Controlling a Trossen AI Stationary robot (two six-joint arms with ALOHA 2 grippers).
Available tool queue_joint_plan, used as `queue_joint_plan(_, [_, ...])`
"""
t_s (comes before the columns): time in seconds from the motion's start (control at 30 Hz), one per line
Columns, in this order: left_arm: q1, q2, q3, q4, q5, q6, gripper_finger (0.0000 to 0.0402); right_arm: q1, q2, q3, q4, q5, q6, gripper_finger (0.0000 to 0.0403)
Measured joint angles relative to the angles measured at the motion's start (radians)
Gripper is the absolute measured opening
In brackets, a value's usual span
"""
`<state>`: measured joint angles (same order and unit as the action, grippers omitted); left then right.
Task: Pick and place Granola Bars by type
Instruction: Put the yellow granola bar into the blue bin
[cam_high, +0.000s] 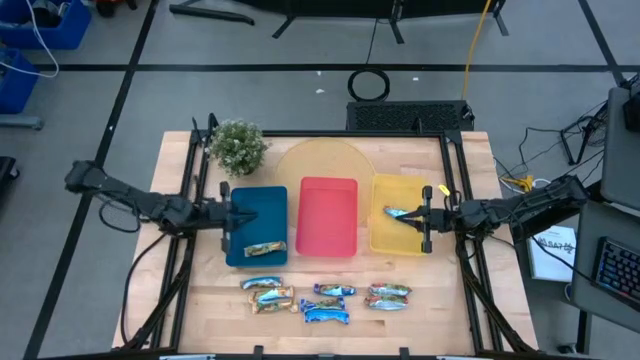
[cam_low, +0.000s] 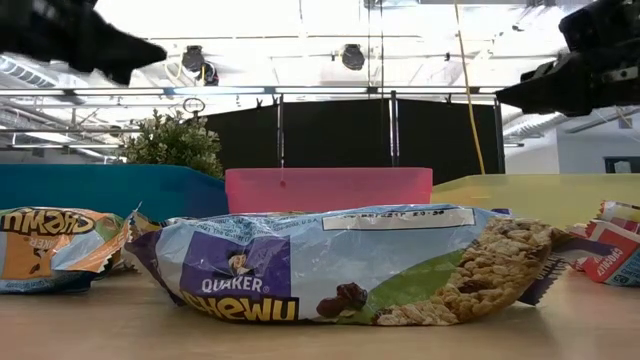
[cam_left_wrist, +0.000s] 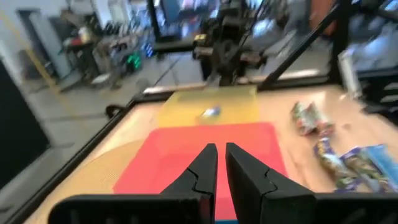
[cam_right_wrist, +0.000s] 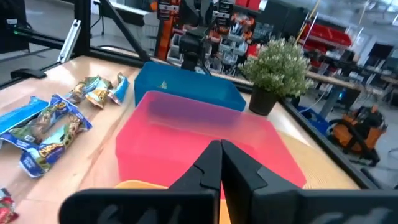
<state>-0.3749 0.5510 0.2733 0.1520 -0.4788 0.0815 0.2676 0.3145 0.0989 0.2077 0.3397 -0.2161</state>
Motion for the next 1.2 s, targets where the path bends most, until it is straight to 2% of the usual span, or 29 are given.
queue_joint_plan(0.13, [-0.081,0.298,0.221,-0.18,-0.192,-0.059,0.0042,0.0,0.0,-0.008,0.047,0.0,-0.006,0.0])
queue_joint_plan(0.23, [-0.133,0.508,0.399,-0.381,-0.256,-0.175,0.0042,0.0,0.0,-0.008,0.11,-0.001,-0.009,0.0])
queue_joint_plan(0.4, [-0.246,0.821,0.693,-0.69,-0.215,-0.381,0.0042,0.0,0.0,-0.008,0.131,-0.003,0.004,0.0])
queue_joint_plan(0.57, [-0.345,1.061,0.935,-0.846,-0.125,-0.579,0.0043,0.0,0.0,-0.008,0.124,-0.004,0.014,0.0])
queue_joint_plan(0.67, [-0.372,1.175,1.031,-0.89,0.041,-0.651,0.0059,0.0,0.0,-0.008,0.124,-0.004,0.014,0.0])
queue_joint_plan(0.77, [-0.38,1.271,1.097,-0.908,0.155,-0.711,0.0102,0.0,0.0,-0.008,0.124,-0.004,0.014,0.0])
queue_joint_plan(1.0, [-0.371,1.387,1.17,-0.959,0.24,-0.801,0.0224,0.0,0.0,-0.008,0.118,-0.005,0.02,0.0])
queue_joint_plan(1.1, [-0.367,1.406,1.177,-0.954,0.256,-0.809,0.0251,0.0,0.0,-0.008,0.113,-0.006,0.016,0.0])
queue_joint_plan(1.2, [-0.357,1.429,1.177,-0.957,0.275,-0.825,0.0258,0.0,0.0,-0.008,0.114,-0.006,0.001,0.0])
